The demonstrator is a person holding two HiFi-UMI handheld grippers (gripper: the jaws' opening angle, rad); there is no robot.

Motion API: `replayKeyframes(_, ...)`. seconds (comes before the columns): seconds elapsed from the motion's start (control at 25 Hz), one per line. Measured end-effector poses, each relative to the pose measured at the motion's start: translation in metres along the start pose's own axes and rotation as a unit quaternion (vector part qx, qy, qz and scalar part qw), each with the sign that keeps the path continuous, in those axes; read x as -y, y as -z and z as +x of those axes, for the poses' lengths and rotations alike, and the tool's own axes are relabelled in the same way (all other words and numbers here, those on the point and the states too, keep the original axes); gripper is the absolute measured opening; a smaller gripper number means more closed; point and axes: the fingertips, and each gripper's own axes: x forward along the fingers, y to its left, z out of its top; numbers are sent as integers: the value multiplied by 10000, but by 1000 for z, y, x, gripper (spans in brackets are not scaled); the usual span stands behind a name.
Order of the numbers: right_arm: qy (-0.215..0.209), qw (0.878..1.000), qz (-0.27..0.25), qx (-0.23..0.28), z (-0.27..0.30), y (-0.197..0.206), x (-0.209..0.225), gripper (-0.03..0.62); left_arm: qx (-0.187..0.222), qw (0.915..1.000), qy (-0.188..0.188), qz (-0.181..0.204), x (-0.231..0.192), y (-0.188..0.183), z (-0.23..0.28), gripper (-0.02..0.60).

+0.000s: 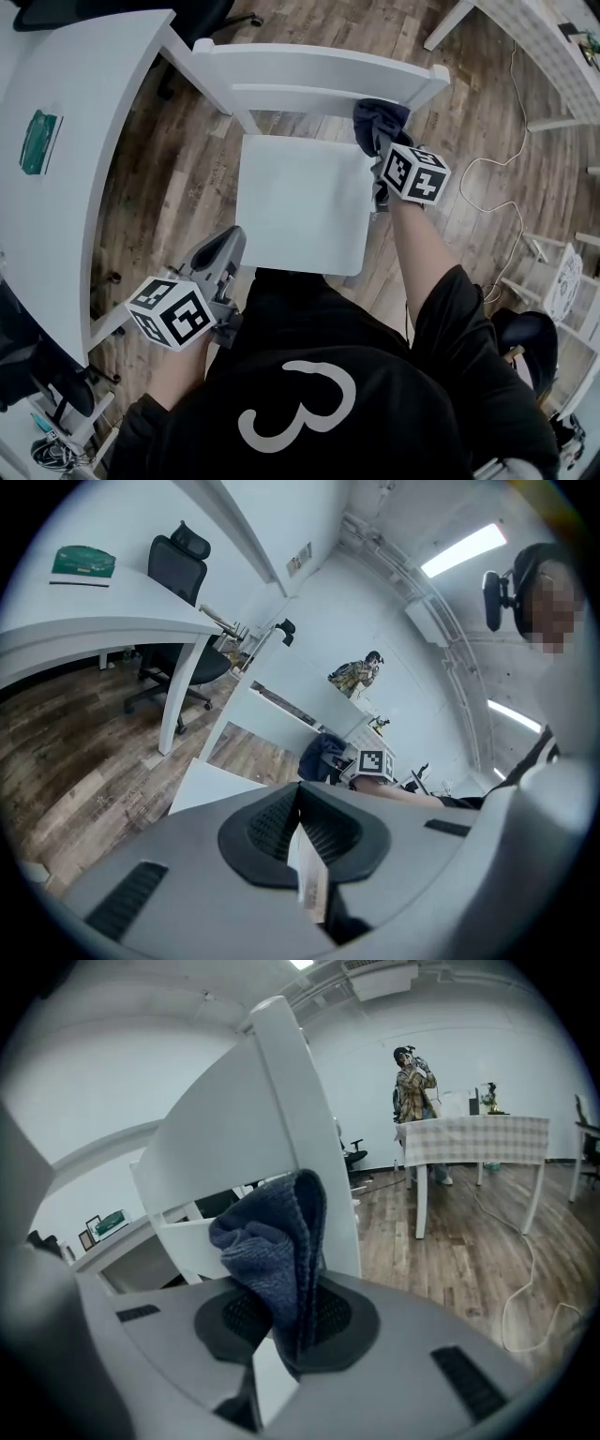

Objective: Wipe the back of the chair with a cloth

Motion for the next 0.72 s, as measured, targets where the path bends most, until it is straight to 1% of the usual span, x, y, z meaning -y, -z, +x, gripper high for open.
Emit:
replayKeyframes(0.12,-491,9988,-24,-7,-20,-1,-14,55,143,9999,2,-6,12,2,-9,14)
replayKeyframes(0.24,-1066,9942,124,112,-61,-5,-38,55,193,9997,68,101,23,0,-24,14)
replayKeyframes(0.32,-1448,9889,250,209,-94,-10,-57,55,200,9994,119,241,31,-2,-32,14)
replayKeyframes(0.4,-1747,9826,539,319,-129,-19,-75,55,227,9987,191,407,40,-6,-37,14)
replayKeyframes(0.48,-2033,9747,814,448,-167,-30,-93,55,291,9975,325,549,53,-13,-42,14)
replayKeyframes(0.52,-2170,9712,836,516,-186,-36,-105,55,324,9967,420,615,62,-17,-46,14)
replayKeyframes(0.64,-2511,9642,543,657,-245,-48,-148,55,361,9928,715,886,91,-22,-71,14)
replayKeyframes(0.72,-2693,9593,298,796,-282,-53,-178,55,451,9888,912,1091,108,-23,-94,14)
